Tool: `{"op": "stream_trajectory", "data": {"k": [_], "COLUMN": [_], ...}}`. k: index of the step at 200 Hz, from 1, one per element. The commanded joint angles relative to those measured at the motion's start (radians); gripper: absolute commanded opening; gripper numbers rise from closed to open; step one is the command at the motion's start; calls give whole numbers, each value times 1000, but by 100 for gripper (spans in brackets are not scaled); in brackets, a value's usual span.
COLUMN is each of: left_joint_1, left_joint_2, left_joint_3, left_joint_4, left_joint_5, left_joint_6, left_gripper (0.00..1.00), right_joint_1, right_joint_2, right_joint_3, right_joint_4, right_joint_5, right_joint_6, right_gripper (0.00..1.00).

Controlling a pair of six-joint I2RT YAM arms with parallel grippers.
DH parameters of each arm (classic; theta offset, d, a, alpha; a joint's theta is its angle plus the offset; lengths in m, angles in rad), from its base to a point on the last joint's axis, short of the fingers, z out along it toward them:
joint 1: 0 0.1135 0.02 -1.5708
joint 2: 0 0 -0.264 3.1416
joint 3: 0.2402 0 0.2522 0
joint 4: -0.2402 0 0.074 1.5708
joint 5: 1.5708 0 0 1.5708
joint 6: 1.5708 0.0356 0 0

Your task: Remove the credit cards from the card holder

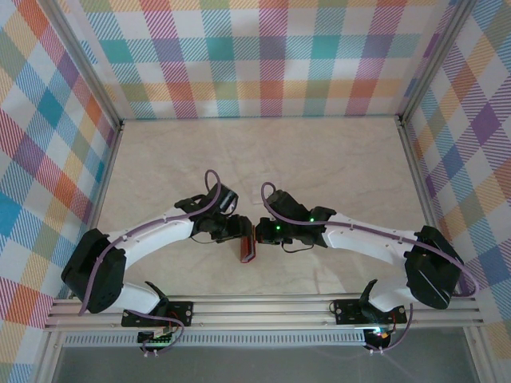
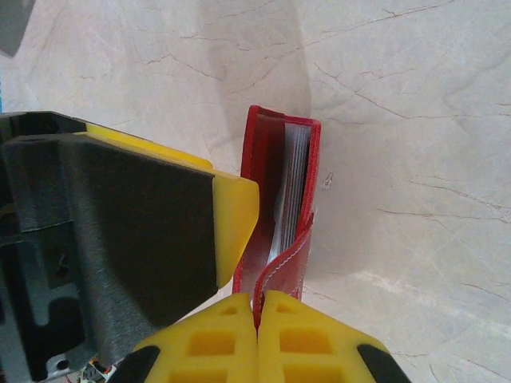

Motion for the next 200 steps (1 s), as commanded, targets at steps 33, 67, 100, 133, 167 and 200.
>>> {"op": "stream_trajectory", "data": {"k": [33, 67, 100, 133, 167, 200], "left_joint_1": [-10, -10, -10, -9, -9, -10], "left_joint_2": [-14, -32, -23, -23, -20, 8], "left_joint_3": [14, 10, 7, -13, -49, -92], "left_joint_4": [-71, -73, -64, -39, 14, 69], "left_joint_5": [-55, -67, -61, -50, -24, -9], "left_joint_6": [18, 19, 20, 19, 9, -7], "left_gripper": [41, 25, 10, 3, 3, 2], "right_joint_1": [4, 4, 3, 4, 6, 10], "right_joint_2": [-44, -50, -65, -77, -87, -69], "right_joint_3": [23, 25, 32, 42, 56, 74], "right_joint_4": [-55, -82, -85, -75, -58, -33], "right_joint_5": [52, 73, 79, 65, 44, 13], "right_joint_6": [-4, -2, 0, -1, -3, -13], "right_gripper": [0, 0, 0, 0, 0, 0]}}
